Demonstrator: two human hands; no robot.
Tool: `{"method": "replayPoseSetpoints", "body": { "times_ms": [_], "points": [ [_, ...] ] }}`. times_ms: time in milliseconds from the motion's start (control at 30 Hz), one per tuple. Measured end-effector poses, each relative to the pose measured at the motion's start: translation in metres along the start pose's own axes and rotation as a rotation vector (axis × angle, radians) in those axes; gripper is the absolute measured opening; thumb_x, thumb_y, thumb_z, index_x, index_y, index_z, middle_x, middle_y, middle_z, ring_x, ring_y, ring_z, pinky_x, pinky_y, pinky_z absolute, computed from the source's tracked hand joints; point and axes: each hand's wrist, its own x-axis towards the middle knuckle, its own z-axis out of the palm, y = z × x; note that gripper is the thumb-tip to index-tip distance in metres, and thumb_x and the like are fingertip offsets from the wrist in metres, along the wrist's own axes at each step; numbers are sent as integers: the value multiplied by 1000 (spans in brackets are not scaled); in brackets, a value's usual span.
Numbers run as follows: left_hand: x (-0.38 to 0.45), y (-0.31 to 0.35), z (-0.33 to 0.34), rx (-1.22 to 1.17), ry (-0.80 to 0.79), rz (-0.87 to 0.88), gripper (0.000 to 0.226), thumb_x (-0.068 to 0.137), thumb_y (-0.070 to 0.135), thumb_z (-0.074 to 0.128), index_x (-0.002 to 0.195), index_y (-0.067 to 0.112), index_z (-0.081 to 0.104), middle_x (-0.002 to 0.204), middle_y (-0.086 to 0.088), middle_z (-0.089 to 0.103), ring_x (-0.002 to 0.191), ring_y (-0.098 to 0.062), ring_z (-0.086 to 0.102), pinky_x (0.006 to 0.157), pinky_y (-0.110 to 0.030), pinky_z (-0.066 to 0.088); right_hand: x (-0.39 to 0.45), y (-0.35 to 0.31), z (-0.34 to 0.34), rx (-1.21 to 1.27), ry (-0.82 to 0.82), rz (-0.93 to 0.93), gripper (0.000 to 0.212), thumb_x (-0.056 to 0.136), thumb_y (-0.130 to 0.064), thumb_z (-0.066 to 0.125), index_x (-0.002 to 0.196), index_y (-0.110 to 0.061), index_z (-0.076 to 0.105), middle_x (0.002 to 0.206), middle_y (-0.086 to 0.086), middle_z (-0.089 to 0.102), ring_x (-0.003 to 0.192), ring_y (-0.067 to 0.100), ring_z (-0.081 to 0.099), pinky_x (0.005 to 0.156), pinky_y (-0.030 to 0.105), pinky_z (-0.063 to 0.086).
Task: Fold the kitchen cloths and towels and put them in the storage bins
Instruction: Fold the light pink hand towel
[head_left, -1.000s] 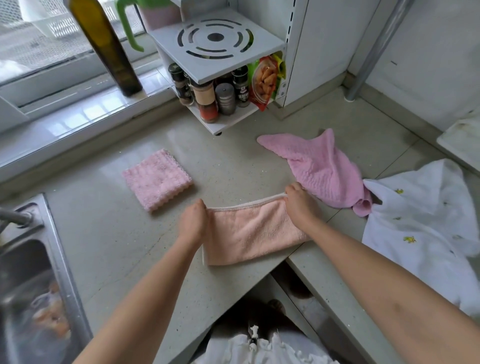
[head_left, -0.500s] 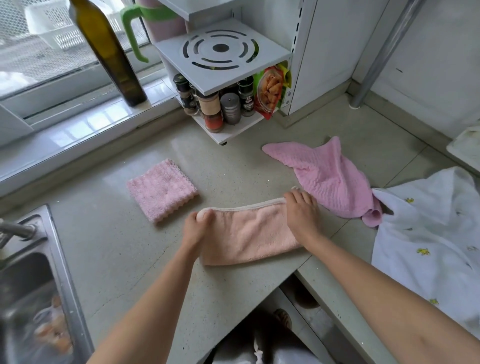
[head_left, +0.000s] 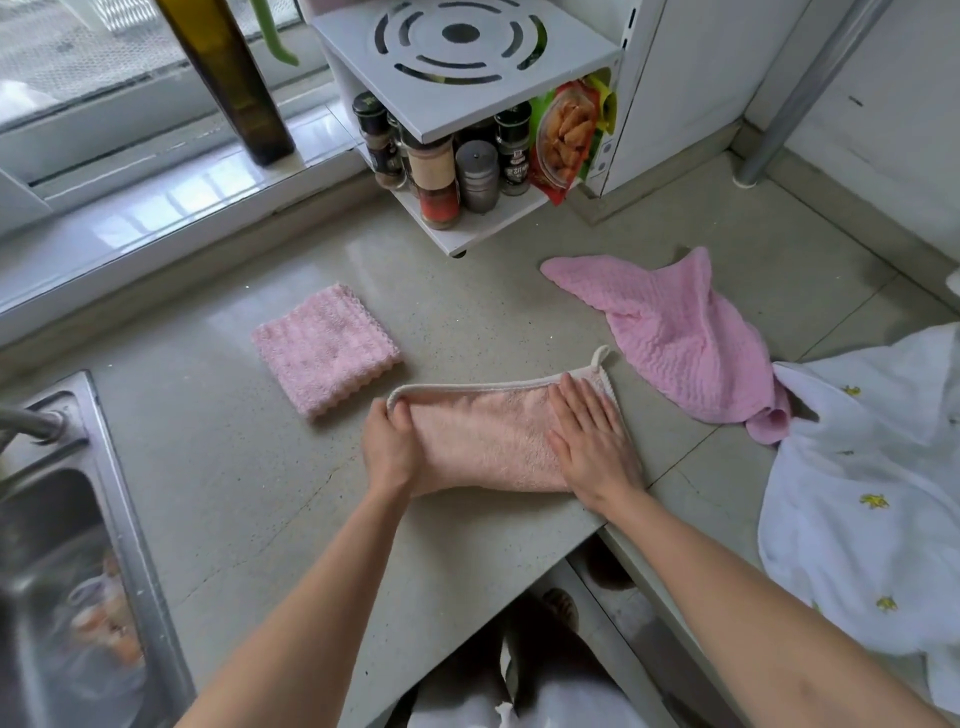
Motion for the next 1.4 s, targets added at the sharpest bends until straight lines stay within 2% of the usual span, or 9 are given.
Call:
{"method": "replayPoseSetpoints", "body": {
  "times_ms": [333,433,533,667,867,1000,1167,1267,1400],
  "points": [
    [1,-9,1,510,65,158,27,99,34,39,118,15,45,115,-11,58,101,-33,55,75,-41,41,1,-1,0,15,-17,28,62,95,-47,2,151,-21,-9,158,-3,-16,146,14,-15,117,32,-11],
    [-11,-18,5,457,190,583,36,95,22,44,127,10,52,124,-12,55,110,-27,46,90,-39,37,0,-16,-8,95,56,69,61,97,-43,8,151,-16,-2,159,0,-8,147,15,-8,119,34,-6],
    [-22,-24,25,511,-18,831,44,97,24,33,133,7,52,137,-13,53,129,-27,46,106,-38,28,10,-49,-10,172,87,-48,59,98,-36,14,151,-12,6,159,2,0,147,15,-1,119,34,-2],
    [-21,-41,31,733,-199,768,63,99,50,19,149,13,25,156,-3,20,145,-21,15,118,-33,3,15,-49,4,23,-43,-219,60,99,-45,12,151,-20,-1,159,-4,-7,146,12,-8,118,32,-7],
    [-21,-37,28,856,-255,656,76,90,66,12,152,24,-4,159,-2,-11,145,-28,-16,117,-40,-13,8,15,-9,-13,-46,157,68,91,-52,-7,150,-18,-15,157,-1,-18,146,18,-14,119,38,-8],
    [-22,-32,24,900,-319,615,88,80,75,-1,150,23,-14,156,-3,-23,141,-30,-27,114,-40,-20,1,10,-25,191,-36,312,73,98,-47,29,151,-6,-1,159,11,2,147,23,4,120,36,8],
    [-18,-19,18,938,-439,715,95,73,83,3,146,28,-22,152,-3,-32,140,-29,-30,111,-47,-25,9,2,-47,403,123,614,53,82,-37,71,115,-2,49,115,14,58,101,28,55,78,32,43],
    [-15,-8,17,955,-598,852,100,68,88,14,145,35,-22,151,0,-33,140,-28,-31,114,-53,-17,15,7,-49,745,62,663,29,79,-22,74,99,-6,60,93,5,64,77,19,56,51,23,35],
    [-11,7,25,1056,-717,870,118,60,91,37,145,37,-24,149,-1,-37,137,-28,-33,114,-59,-10,-2,26,-47,935,150,590,20,79,-17,73,80,-1,62,71,3,58,64,15,48,52,26,31]
  ]
}}
